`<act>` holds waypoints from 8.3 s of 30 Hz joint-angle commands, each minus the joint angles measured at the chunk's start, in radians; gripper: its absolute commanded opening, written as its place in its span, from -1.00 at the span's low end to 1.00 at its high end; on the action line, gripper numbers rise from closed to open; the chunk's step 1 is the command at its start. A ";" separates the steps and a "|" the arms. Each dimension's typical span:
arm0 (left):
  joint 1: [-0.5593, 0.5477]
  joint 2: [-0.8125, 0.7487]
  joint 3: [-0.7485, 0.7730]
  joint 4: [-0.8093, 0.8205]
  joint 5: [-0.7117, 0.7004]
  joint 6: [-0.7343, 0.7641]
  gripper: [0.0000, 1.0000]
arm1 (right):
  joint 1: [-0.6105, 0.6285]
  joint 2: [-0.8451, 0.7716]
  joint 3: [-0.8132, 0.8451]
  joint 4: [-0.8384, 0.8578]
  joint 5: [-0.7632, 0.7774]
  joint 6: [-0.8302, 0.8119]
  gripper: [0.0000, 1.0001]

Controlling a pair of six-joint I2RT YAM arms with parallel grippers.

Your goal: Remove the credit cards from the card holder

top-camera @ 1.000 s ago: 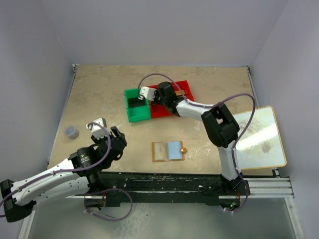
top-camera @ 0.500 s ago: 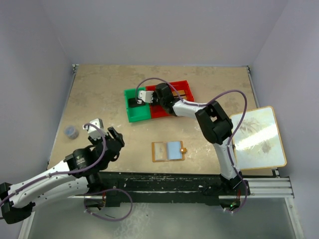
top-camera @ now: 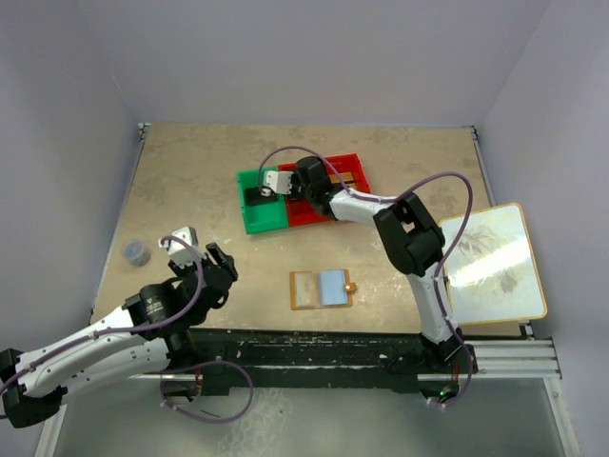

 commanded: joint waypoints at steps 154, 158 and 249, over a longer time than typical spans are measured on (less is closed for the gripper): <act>0.000 0.692 -0.222 1.040 0.722 0.145 -0.75 | 0.262 -0.850 -1.030 0.059 -0.078 2.134 0.38; 0.000 0.698 -0.205 1.063 0.752 0.158 -0.75 | 0.259 -0.866 -1.068 0.078 -0.069 2.155 0.38; 0.000 0.218 -0.230 0.565 0.342 0.042 -0.66 | 0.439 -0.551 -0.698 -0.316 0.073 2.068 0.24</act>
